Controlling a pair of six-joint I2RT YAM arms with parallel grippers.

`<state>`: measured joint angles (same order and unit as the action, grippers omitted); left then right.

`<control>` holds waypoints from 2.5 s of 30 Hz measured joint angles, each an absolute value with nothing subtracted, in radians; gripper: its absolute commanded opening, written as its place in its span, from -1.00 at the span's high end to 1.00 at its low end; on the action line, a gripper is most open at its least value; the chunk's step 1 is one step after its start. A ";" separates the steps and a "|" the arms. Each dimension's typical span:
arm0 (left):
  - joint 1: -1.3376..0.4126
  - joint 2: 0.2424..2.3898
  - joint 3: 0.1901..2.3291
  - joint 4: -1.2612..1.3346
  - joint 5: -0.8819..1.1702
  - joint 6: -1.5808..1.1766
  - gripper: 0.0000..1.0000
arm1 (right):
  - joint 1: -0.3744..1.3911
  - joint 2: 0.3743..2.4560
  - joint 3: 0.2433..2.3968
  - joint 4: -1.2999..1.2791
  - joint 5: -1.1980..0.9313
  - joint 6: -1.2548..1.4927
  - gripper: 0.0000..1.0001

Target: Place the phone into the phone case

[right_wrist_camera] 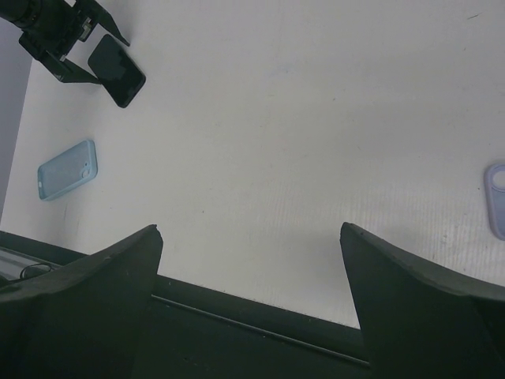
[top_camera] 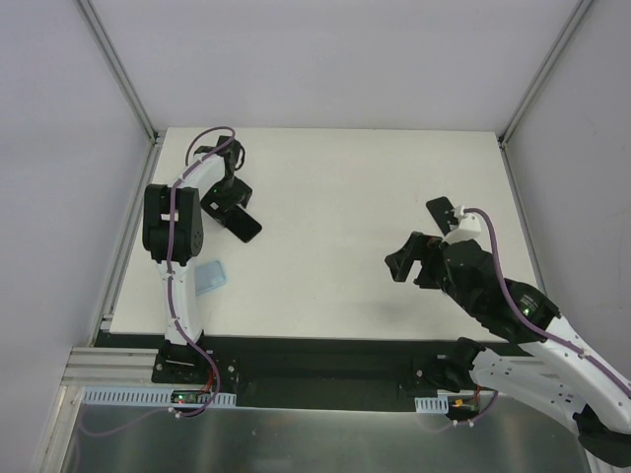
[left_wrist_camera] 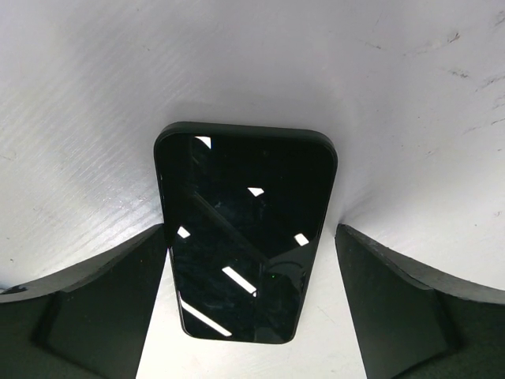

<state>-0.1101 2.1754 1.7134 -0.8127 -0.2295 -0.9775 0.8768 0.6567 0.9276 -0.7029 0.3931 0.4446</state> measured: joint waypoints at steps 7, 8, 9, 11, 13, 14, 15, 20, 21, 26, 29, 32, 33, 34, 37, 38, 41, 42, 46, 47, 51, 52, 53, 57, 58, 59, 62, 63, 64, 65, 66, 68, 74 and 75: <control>-0.109 2.173 1.697 -0.789 -0.172 -0.956 -0.25 | 0.877 0.696 0.842 -0.654 0.431 0.393 -0.98; -0.109 2.168 1.688 -0.781 -0.161 -0.949 -0.19 | 0.877 0.718 0.842 -0.640 0.435 0.387 -0.98; -0.109 2.160 1.676 -0.767 -0.152 -0.941 -0.16 | 0.877 0.739 0.844 -0.624 0.439 0.380 -0.98; -0.108 2.143 1.648 -0.745 -0.130 -0.918 -0.11 | 0.877 0.784 0.844 -0.590 0.441 0.364 -0.98; -0.107 2.123 1.616 -0.725 -0.108 -0.895 -0.09 | 0.873 0.827 0.844 -0.547 0.437 0.351 -0.95; -0.108 2.112 1.602 -0.715 -0.101 -0.888 -0.07 | 0.868 0.851 0.843 -0.520 0.427 0.344 -0.94; -0.109 2.101 1.585 -0.705 -0.086 -0.875 -0.07 | 0.860 0.871 0.843 -0.492 0.414 0.338 -0.94; -0.133 2.046 1.502 -0.656 -0.028 -0.820 -0.04 | 0.763 0.999 0.819 -0.285 0.231 0.328 -0.85; -0.144 2.035 1.484 -0.649 -0.015 -0.814 -0.02 | 0.749 1.030 0.818 -0.255 0.197 0.328 -0.80; -0.229 1.989 1.415 -0.620 0.060 -0.777 -0.01 | 0.704 1.258 0.820 -0.088 0.015 0.327 -0.68; -0.287 1.963 1.376 -0.591 0.102 -0.761 -0.01 | 0.703 1.397 0.830 -0.007 -0.067 0.325 -0.58; -0.320 1.940 1.336 -0.559 0.156 -0.758 0.00 | 0.702 1.535 0.857 0.063 -0.136 0.333 -0.49; -0.324 1.934 1.325 -0.549 0.170 -0.758 0.00 | 0.702 1.583 0.865 0.097 -0.168 0.341 -0.47; -0.329 1.925 1.309 -0.533 0.192 -0.759 0.00 | 0.702 1.625 0.870 0.128 -0.195 0.350 -0.45; -0.332 1.905 1.270 -0.494 0.246 -0.763 0.00 | 0.706 1.732 0.897 0.188 -0.250 0.374 -0.43; -0.332 1.897 1.258 -0.481 0.262 -0.764 0.00 | 0.709 1.761 0.909 0.202 -0.262 0.381 -0.42; -0.333 1.881 1.226 -0.449 0.299 -0.770 0.00 | 0.717 1.822 0.952 0.257 -0.306 0.403 -0.37; -0.333 1.876 1.217 -0.440 0.308 -0.770 0.00 | 0.719 1.841 0.968 0.269 -0.319 0.410 -0.34; -0.333 1.865 1.194 -0.415 0.337 -0.772 0.00 | 0.722 1.905 1.000 0.338 -0.373 0.442 -0.19; -0.333 1.864 1.190 -0.410 0.341 -0.773 0.00 | 0.723 1.919 1.003 0.357 -0.386 0.453 -0.12; -0.333 1.858 1.176 -0.391 0.363 -0.778 0.00 | 0.723 1.951 1.005 0.412 -0.420 0.478 0.08; -0.333 1.856 1.171 -0.386 0.368 -0.780 0.01 | 0.723 1.958 1.005 0.420 -0.429 0.483 0.11; -0.333 1.855 1.168 -0.381 0.373 -0.784 0.00 | 0.723 1.964 1.005 0.427 -0.435 0.488 0.16; -0.333 1.852 1.158 -0.369 0.389 -0.796 0.00 | 0.723 1.982 1.005 0.448 -0.464 0.510 0.49; -0.333 1.851 1.156 -0.366 0.390 -0.796 0.00 | 0.723 1.984 1.005 0.453 -0.469 0.515 0.56; -0.333 1.847 1.152 -0.362 0.391 -0.797 -0.03 | 0.723 1.988 1.005 0.466 -0.481 0.524 0.71; -0.333 1.840 1.142 -0.353 0.395 -0.797 -0.26 | 0.722 1.991 1.005 0.480 -0.496 0.537 0.95; -0.332 1.837 1.137 -0.348 0.398 -0.797 -0.34 | 0.720 1.992 1.004 0.480 -0.504 0.549 0.97; -0.332 1.835 1.134 -0.345 0.400 -0.797 -0.41 | 0.718 1.993 1.004 0.482 -0.511 0.558 0.97; -0.332 1.834 1.133 -0.343 0.401 -0.797 -0.50 | 0.717 1.995 1.004 0.484 -0.516 0.564 0.97; -0.332 1.832 1.131 -0.340 0.401 -0.797 -0.68 | 0.716 1.995 1.003 0.486 -0.517 0.568 0.97; -0.333 1.829 1.128 -0.341 0.400 -0.798 -0.84 | 0.716 1.995 0.999 0.494 -0.523 0.570 0.97; -0.326 1.759 1.100 -0.380 0.371 -0.809 -0.94 | 0.716 1.995 0.970 0.539 -0.540 0.570 0.98; -0.320 1.741 1.098 -0.396 0.355 -0.816 -0.93 | 0.715 1.995 0.964 0.544 -0.543 0.572 0.97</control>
<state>-0.3202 1.7409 1.0985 -0.3962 0.3553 -0.8158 0.7147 1.9945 0.9642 0.5438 -0.5426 0.5724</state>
